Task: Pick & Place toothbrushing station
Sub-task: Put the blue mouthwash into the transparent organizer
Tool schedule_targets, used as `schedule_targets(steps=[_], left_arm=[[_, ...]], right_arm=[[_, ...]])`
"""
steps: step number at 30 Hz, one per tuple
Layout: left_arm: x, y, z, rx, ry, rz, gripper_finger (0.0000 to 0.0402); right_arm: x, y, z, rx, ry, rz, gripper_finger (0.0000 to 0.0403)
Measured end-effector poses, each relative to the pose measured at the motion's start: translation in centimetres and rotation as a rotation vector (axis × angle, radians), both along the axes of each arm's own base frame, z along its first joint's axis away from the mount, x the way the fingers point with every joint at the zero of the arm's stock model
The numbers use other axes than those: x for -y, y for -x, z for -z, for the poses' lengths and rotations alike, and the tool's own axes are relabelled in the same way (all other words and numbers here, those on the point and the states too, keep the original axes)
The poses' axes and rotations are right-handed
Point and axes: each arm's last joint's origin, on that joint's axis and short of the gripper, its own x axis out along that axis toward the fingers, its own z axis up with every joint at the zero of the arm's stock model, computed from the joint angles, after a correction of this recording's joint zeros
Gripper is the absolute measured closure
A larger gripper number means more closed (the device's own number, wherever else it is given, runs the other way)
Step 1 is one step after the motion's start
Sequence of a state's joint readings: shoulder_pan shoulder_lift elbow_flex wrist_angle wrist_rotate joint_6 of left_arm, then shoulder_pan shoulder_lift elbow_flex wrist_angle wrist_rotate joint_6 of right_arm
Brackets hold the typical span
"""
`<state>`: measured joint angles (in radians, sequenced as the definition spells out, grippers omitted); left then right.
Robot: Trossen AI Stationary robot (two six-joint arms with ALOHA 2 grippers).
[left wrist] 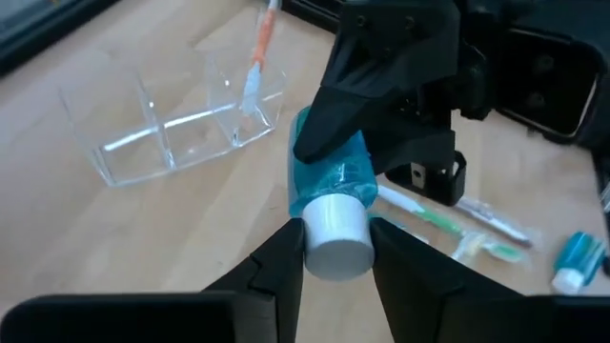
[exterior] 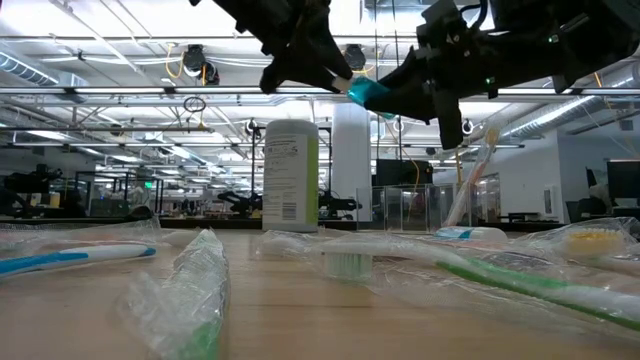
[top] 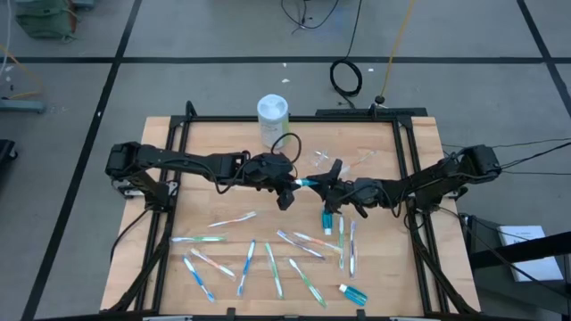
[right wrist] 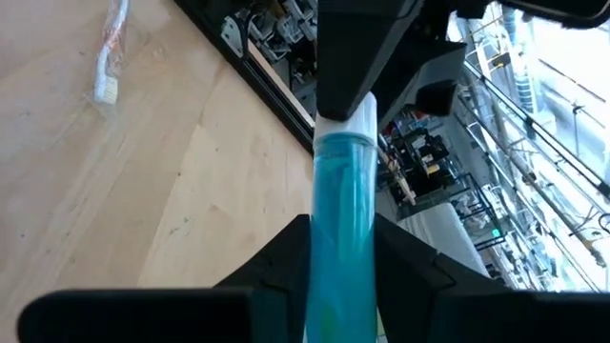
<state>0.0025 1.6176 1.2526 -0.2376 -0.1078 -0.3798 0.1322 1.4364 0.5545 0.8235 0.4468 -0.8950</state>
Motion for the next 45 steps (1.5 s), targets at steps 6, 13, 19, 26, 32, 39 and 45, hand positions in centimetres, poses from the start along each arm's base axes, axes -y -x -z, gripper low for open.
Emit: schedule_targets(steps=[6,13,19,26,32,39,45], left_arm=[[0.0,-0.1,-0.4,0.022,-0.092,0.055,0.0235],[-0.2,-0.2,-0.5,0.005,-0.283,0.054,0.0186],[-0.3,-0.4,-0.9,0.032,-0.347,0.038,0.0186],[0.4,-1.0,-2.0,0.155,-0.412,0.126,0.0209],[0.9,-1.3,-2.7,0.245,-0.465,0.232,0.0224],[1.0,-1.3,-2.9,0.266,-0.469,0.265,0.0227],[1.2,-1.3,-2.9,0.288,-0.416,0.312,0.0236]], right_arm=[[-0.1,0.1,0.4,-0.007,-0.085,-0.003,0.032],[-0.3,0.4,0.5,0.007,-0.176,0.085,0.032],[-1.2,1.6,-0.3,0.0,-0.22,0.183,0.0317],[-1.5,4.0,-2.4,0.073,-0.417,0.245,0.0317],[-1.9,5.9,-4.1,0.15,-0.593,0.221,0.0317],[-2.7,7.2,-4.8,0.146,-0.639,0.172,0.0316],[-3.2,7.5,-5.0,0.153,-0.653,0.145,0.0316]])
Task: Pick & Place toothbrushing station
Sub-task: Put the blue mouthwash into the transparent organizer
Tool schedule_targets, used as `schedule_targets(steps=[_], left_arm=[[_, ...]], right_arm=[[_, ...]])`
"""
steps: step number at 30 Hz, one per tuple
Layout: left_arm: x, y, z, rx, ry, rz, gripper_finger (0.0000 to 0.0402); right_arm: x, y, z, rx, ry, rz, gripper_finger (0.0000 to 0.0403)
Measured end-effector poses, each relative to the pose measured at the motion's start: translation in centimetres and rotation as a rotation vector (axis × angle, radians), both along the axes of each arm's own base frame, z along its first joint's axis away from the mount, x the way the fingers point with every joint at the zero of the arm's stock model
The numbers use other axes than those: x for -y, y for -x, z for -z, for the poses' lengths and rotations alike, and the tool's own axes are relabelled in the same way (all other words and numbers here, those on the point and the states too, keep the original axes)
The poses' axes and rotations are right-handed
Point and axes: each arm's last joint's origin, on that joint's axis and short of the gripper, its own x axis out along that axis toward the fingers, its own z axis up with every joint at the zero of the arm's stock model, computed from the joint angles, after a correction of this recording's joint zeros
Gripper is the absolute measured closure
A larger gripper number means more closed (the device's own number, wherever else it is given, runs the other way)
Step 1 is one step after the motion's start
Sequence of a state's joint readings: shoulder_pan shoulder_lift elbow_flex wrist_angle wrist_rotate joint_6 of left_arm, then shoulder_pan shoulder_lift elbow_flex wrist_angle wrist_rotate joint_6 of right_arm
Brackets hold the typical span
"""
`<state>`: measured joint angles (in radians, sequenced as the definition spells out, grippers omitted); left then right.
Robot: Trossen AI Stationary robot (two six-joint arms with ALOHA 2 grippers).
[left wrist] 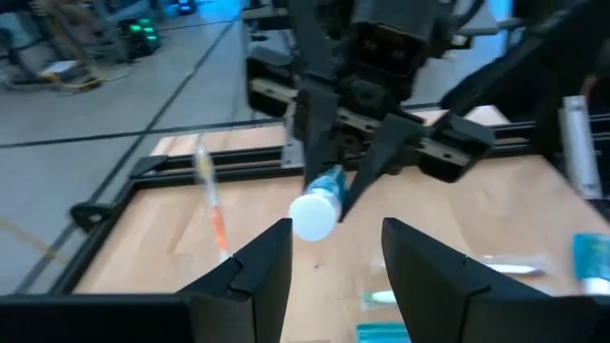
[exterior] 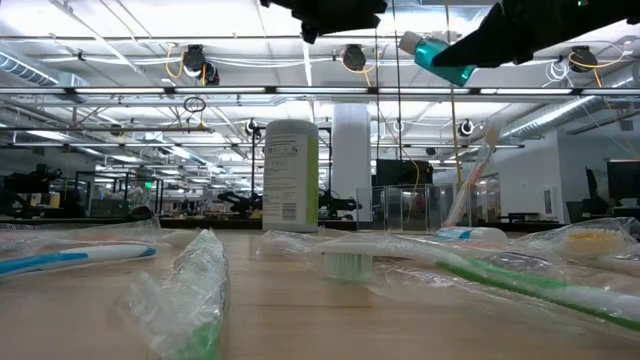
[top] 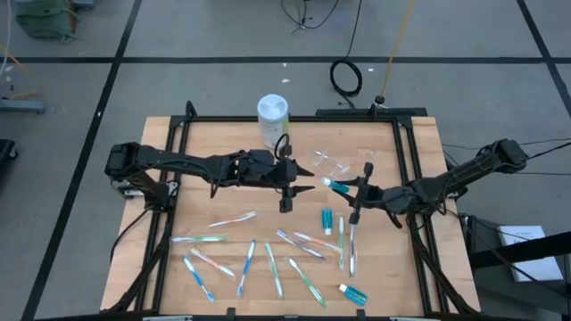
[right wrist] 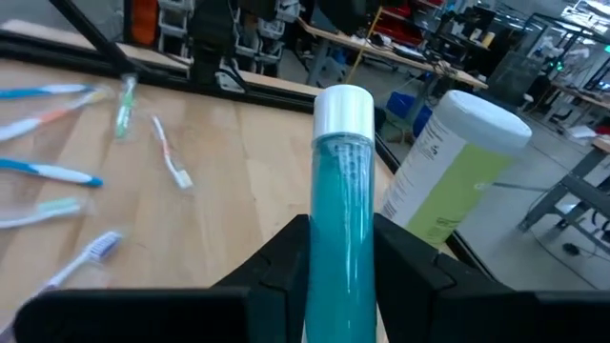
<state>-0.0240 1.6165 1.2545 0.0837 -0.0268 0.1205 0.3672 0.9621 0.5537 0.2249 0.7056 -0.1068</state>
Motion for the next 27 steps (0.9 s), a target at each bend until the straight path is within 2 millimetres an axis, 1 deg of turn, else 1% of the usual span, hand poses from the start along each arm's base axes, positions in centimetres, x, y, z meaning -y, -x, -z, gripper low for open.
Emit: schedule_targets(steps=[7,13,21,27], left_arm=[[1.7,0.0,-0.1,0.012,0.018,0.098,0.0249],[3.1,0.1,-0.4,0.04,0.027,0.128,0.0254],[4.4,0.3,-0.4,0.04,0.013,0.164,0.0254],[5.1,0.3,-0.8,0.091,-0.036,0.178,0.0253]], right_arm=[[-0.1,-0.2,-0.8,0.104,-0.098,0.006,0.0316],[-0.5,-0.3,-1.2,0.131,-0.114,-0.128,0.0316],[-0.5,-0.4,-1.4,0.155,-0.117,-0.136,0.0316],[-1.0,-0.4,-1.6,0.158,-0.154,-0.291,0.0316]])
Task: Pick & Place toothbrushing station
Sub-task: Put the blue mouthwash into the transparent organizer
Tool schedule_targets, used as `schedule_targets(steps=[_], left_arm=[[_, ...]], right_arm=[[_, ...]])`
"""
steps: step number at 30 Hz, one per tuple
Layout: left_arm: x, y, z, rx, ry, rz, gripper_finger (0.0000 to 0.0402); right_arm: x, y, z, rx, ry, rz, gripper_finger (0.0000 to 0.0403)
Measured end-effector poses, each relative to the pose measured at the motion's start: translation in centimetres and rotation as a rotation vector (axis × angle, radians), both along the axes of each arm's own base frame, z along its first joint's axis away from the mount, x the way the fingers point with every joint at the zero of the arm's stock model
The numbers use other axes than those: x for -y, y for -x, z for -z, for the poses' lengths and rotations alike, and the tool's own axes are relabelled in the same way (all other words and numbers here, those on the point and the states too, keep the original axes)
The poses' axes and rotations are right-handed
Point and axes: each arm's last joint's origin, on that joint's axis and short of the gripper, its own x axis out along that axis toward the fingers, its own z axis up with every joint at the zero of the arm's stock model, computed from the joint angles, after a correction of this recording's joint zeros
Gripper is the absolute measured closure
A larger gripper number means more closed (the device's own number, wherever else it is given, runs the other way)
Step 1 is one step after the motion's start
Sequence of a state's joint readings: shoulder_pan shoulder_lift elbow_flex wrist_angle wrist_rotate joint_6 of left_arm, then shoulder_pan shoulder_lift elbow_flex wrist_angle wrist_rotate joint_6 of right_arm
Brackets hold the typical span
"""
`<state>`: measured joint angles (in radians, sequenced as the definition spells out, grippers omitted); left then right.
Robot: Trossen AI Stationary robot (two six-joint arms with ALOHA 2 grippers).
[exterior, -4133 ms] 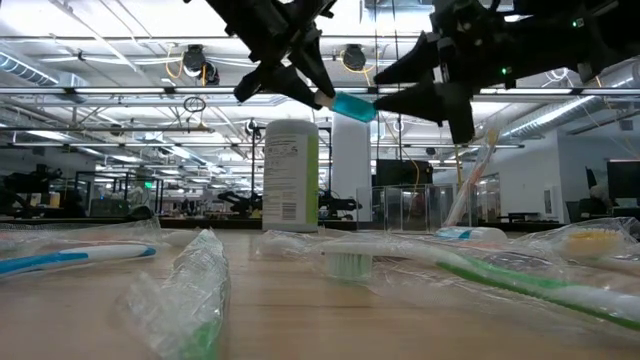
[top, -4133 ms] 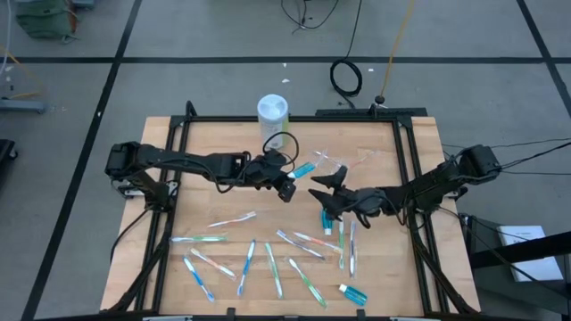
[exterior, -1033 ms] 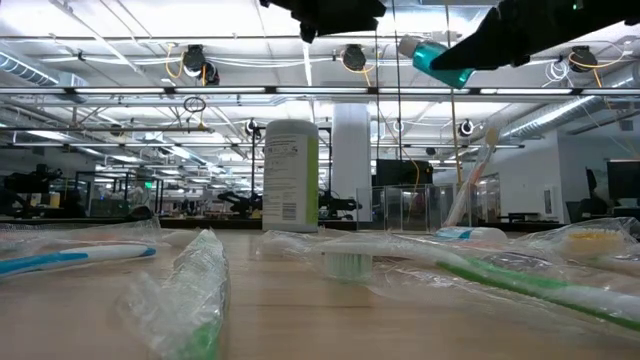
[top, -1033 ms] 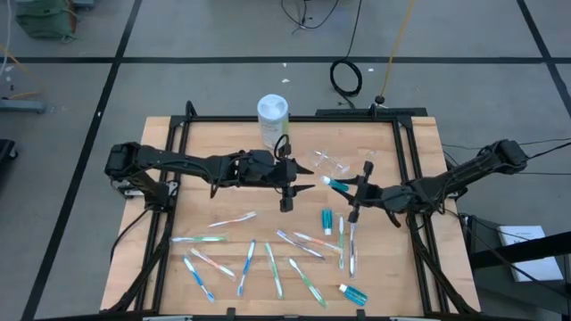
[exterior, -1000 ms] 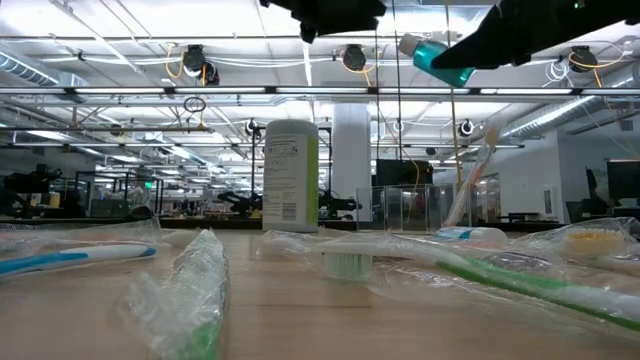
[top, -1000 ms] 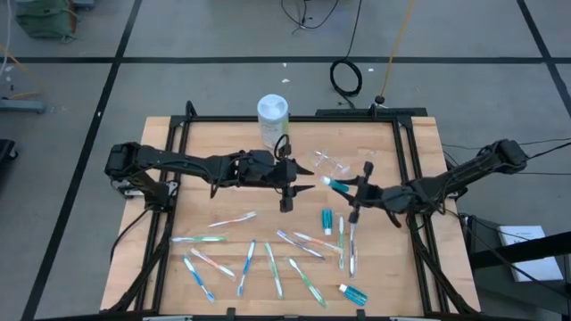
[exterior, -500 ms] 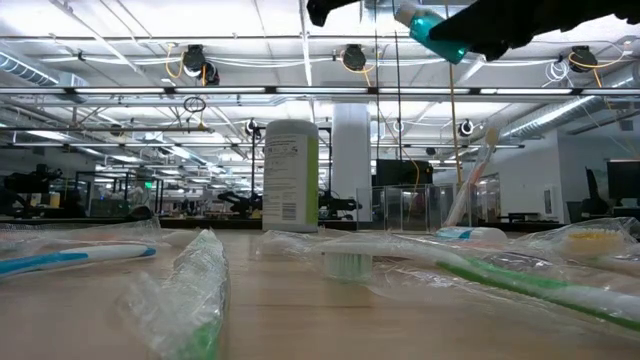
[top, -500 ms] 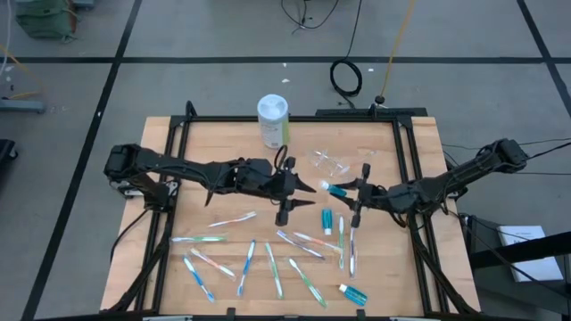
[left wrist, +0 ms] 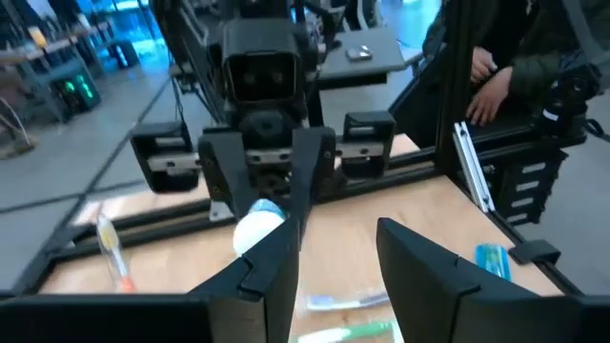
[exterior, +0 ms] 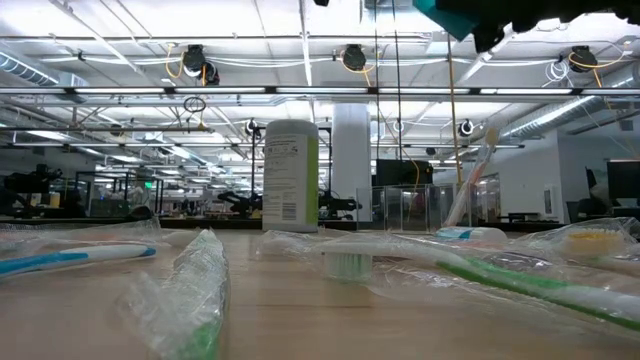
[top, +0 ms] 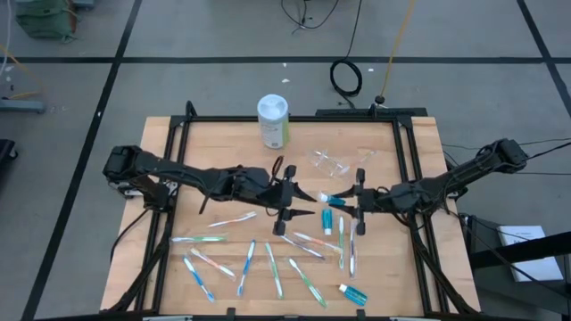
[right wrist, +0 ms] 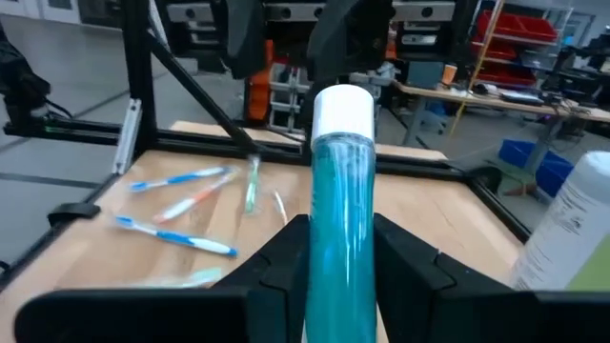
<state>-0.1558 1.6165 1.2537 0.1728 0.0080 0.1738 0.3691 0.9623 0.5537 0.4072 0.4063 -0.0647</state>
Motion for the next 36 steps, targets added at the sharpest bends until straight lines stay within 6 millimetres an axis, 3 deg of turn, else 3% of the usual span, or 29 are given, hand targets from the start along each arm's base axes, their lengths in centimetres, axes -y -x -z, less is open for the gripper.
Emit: schedule_targets(steps=[8,16,20,36], left_arm=[[0.1,-0.1,-0.1,0.028,-0.071,0.005,0.0185],[0.2,-2.3,2.3,0.076,-0.164,-0.08,0.0141],[0.0,-3.2,4.0,0.036,-0.191,-0.115,0.0144],[-0.9,-3.4,3.4,0.085,-0.111,-0.088,0.0214]], right_arm=[[0.0,0.0,0.0,0.001,-0.002,-0.015,0.0316],[0.0,0.0,0.2,-0.011,-0.012,-0.013,0.0316],[0.0,0.0,0.0,-0.001,-0.037,-0.014,0.0316],[0.0,0.0,0.3,-0.028,-0.036,-0.014,0.0316]])
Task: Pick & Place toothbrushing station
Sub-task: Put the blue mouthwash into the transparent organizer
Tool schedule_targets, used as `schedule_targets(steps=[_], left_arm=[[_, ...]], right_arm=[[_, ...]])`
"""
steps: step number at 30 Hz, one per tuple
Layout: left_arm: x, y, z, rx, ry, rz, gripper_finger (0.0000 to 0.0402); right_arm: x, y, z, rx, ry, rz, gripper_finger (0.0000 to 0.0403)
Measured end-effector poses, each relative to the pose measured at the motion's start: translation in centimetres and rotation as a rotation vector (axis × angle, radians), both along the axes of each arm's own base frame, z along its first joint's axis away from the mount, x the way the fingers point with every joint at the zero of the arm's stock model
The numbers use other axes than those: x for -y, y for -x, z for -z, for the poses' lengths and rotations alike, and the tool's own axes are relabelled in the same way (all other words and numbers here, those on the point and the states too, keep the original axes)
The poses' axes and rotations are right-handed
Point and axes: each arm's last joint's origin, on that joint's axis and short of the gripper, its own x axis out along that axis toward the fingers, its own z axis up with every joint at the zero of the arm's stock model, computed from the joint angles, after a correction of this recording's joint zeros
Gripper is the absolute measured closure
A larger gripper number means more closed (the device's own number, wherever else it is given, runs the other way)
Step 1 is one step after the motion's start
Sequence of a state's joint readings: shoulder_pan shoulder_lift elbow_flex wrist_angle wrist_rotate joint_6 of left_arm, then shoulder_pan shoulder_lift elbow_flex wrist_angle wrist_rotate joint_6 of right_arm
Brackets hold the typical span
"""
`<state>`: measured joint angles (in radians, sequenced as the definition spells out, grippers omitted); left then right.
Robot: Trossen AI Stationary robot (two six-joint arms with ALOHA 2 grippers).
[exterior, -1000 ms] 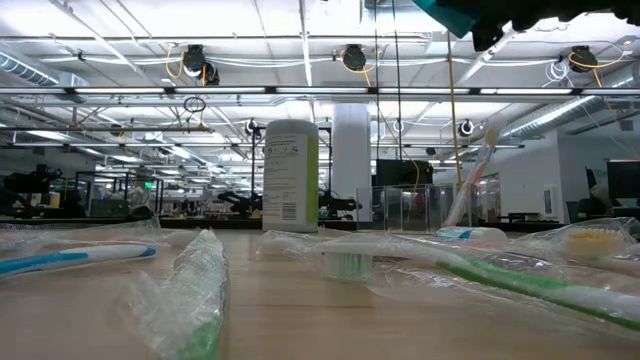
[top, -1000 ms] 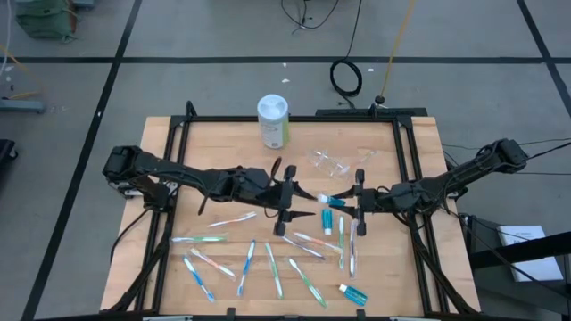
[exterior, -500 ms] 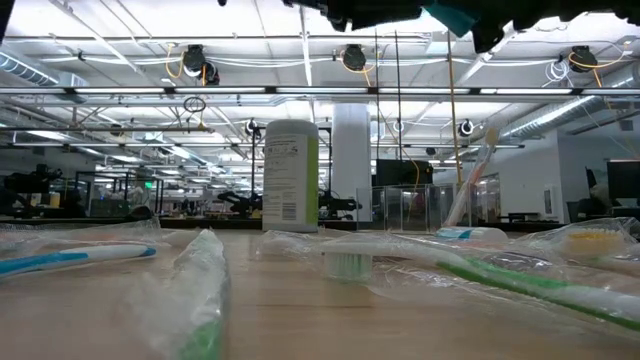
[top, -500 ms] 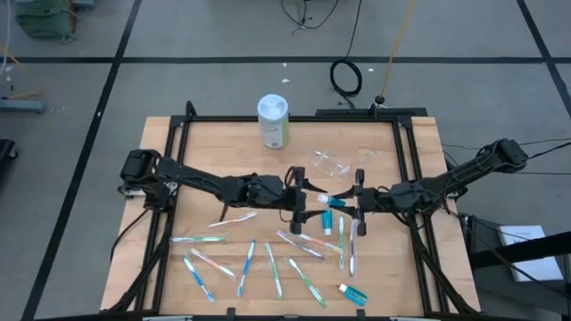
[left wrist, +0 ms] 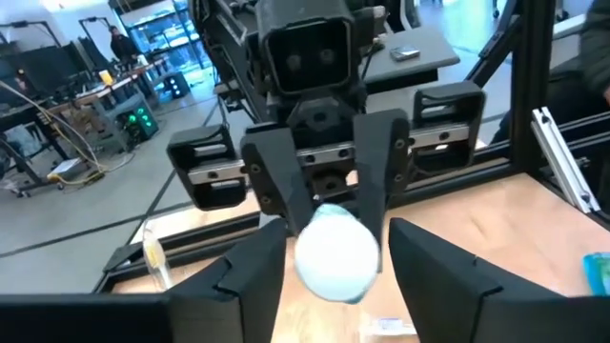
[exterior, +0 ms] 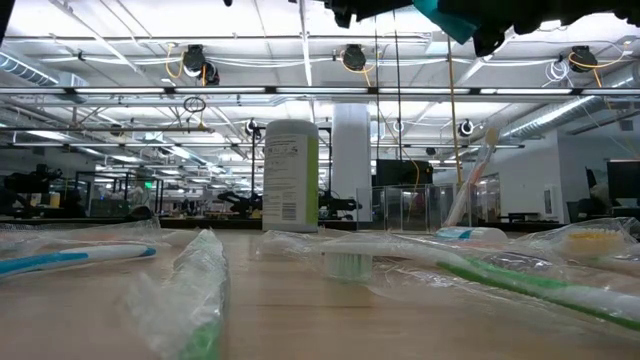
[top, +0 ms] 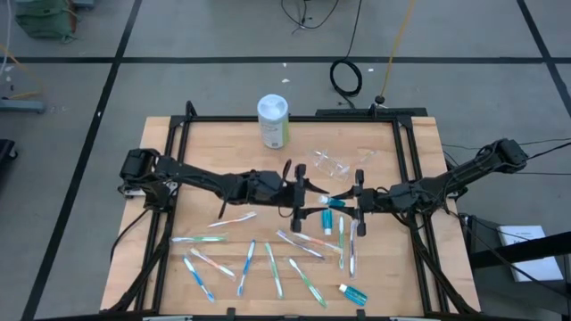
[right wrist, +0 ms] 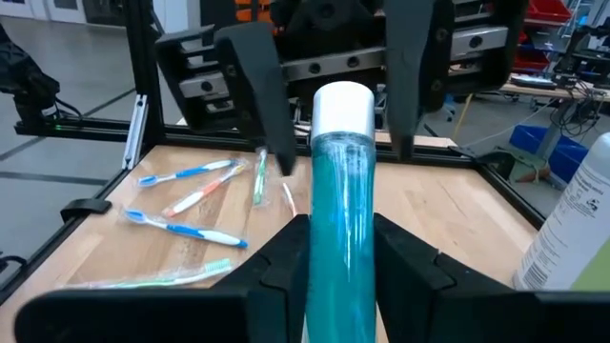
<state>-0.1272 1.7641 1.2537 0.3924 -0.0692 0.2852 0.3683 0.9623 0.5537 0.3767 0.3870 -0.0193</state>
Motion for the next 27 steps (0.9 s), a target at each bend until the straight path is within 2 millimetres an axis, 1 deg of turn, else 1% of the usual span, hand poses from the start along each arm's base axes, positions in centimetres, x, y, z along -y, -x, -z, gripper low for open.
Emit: schedule_targets(steps=[10,13,15,21,24,27], left_arm=[[0.0,0.0,0.2,-0.023,0.01,-0.001,0.0286],[0.0,0.0,0.2,-0.027,0.034,-0.004,0.0301],[-0.1,0.0,0.3,-0.033,0.055,-0.008,0.0302],[-0.2,0.0,0.4,-0.049,0.062,-0.015,0.0297],[-0.4,0.1,0.7,-0.077,0.086,-0.037,0.0296],[-0.9,0.1,1.1,-0.119,0.095,-0.072,0.0296]], right_arm=[[0.0,0.0,0.0,-0.004,0.02,-0.005,0.0316],[0.0,0.0,0.1,-0.014,0.032,-0.004,0.0308],[0.0,0.0,0.2,-0.022,0.031,-0.002,0.0296],[0.1,0.1,0.6,-0.036,0.038,0.007,0.0245],[0.3,0.2,1.0,-0.057,0.066,0.056,0.0224],[0.6,0.6,1.6,-0.116,0.109,0.116,0.0211]])
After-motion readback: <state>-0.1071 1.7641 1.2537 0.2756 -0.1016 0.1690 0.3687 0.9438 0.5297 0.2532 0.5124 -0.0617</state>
